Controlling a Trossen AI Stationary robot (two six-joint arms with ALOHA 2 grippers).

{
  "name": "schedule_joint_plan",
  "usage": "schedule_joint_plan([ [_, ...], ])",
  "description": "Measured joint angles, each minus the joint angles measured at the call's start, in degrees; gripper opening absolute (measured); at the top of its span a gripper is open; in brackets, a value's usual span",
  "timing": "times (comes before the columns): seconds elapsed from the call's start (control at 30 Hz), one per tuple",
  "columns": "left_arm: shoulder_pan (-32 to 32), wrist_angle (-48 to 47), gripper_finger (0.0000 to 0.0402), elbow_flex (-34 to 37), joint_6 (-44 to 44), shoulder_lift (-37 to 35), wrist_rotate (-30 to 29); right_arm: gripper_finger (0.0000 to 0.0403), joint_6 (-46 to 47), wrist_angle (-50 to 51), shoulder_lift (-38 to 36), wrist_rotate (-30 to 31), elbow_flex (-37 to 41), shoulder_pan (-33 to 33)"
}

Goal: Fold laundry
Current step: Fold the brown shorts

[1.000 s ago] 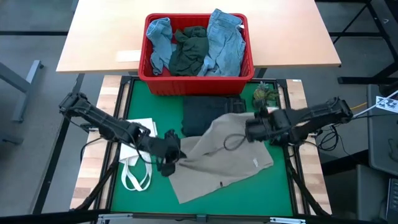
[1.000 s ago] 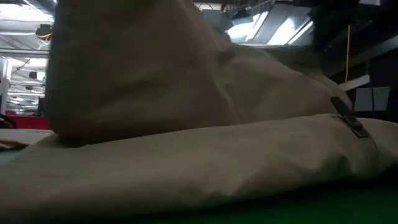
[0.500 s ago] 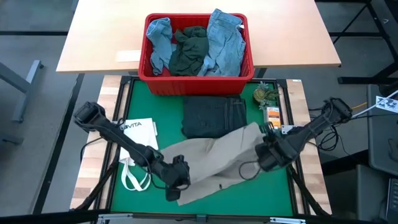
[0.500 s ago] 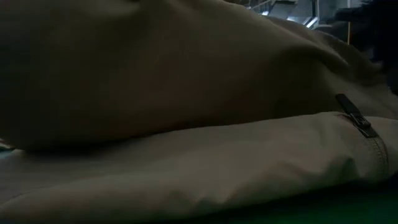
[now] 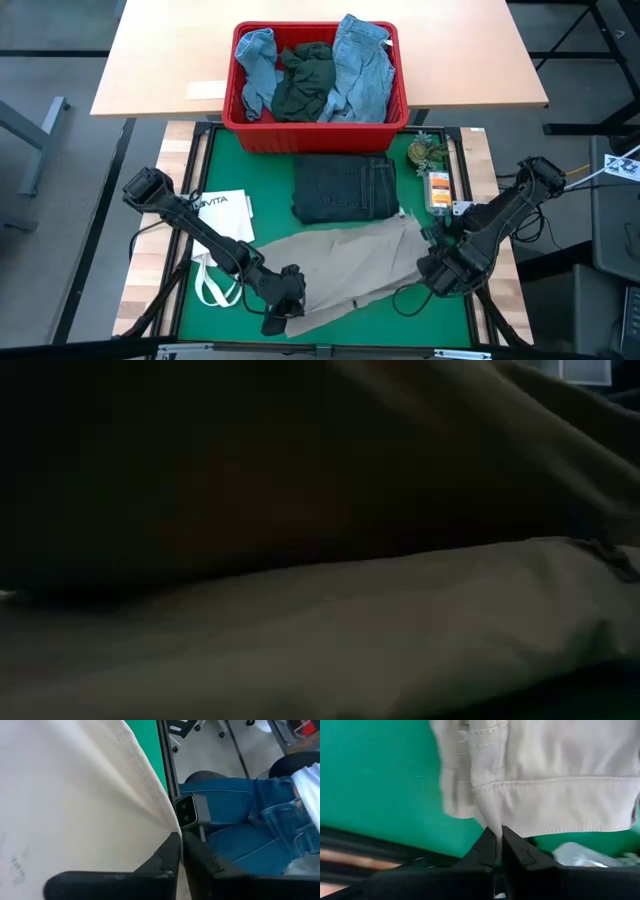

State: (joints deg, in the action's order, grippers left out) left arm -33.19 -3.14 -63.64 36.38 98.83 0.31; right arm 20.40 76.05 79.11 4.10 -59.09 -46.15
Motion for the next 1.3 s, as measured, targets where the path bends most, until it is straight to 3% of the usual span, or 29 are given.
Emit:
schedule_joint_plan([
  [0.27,0.02,0.28,0.0087,0.0,4.0,0.0,-0.12,0.0029,0.01,-2.69,0.01,-6.15,-0.02,0.04],
  [0.5,0.59,0.07,0.0149,0.0,1.88,0.0,-4.37,0.0122,0.72,-2.96,0.02,-6.52,-0.02,0.04],
  [0.67,1.35,-0.21,0.0162,0.0,0.53,0.0,-10.06,0.0169,0.83,-2.96,0.02,-10.2,-0.04,0.05],
  [0.77,1.51,-0.95,0.0162,0.0,-0.99,0.0,-11.51,0.0173,1.15,-2.61,0.05,-17.24,-0.94,0.14],
  [0.83,1.54,-0.91,0.0162,0.0,-2.58,0.0,-13.13,0.0172,2.41,-2.68,0.05,-18.29,-2.41,0.02],
  [0.9,1.76,-0.92,0.0162,0.0,-4.25,0.0,-15.86,0.017,3.1,-2.67,0.04,-15.87,-4.45,0.0],
  [0.97,2.18,-1.0,0.0163,0.0,-5.76,0.0,-18.59,0.017,3.15,-3.06,0.04,-9.79,-6.53,0.0],
  [1.17,5.58,-1.04,0.0163,0.0,-11.04,0.03,-22.7,0.017,3.37,-12.98,0.03,17.51,-6.49,0.08],
  [1.3,8.18,-1.27,0.0163,-0.02,-11.54,2.04,-22.64,0.017,3.39,-23.56,0.71,20.62,-2.46,1.41],
])
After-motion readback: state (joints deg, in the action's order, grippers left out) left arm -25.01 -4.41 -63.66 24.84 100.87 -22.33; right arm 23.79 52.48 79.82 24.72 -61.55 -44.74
